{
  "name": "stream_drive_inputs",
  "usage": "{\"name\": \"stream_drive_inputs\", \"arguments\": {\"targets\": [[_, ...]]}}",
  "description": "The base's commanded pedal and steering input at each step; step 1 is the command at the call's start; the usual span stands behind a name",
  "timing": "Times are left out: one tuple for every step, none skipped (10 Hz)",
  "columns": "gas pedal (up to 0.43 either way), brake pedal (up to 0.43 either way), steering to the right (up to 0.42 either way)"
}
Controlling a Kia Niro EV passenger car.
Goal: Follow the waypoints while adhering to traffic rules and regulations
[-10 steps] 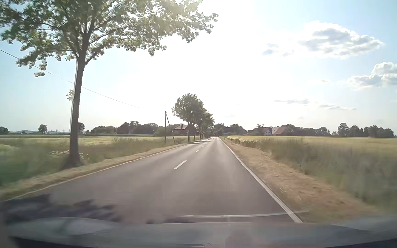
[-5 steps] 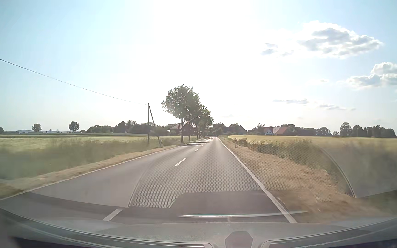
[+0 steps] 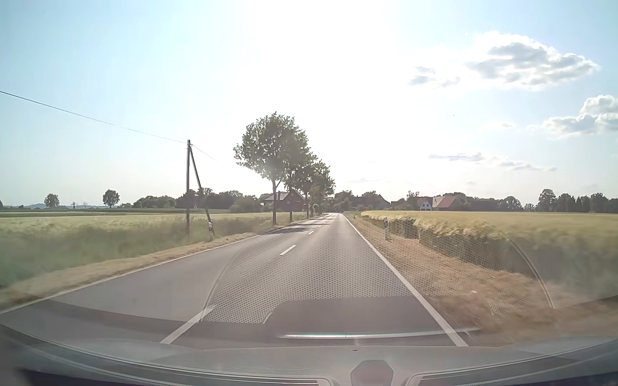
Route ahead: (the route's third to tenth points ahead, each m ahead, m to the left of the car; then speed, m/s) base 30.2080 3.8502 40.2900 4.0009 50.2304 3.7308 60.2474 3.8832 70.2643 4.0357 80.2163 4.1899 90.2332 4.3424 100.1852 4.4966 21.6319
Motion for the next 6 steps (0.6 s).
{"name": "stream_drive_inputs", "arguments": {"targets": [[0.311,0.006,0.002],[0.311,0.006,0.002],[0.311,0.006,0.002],[0.299,0.006,0.003],[0.299,0.006,0.002],[0.299,0.006,0.003]]}}
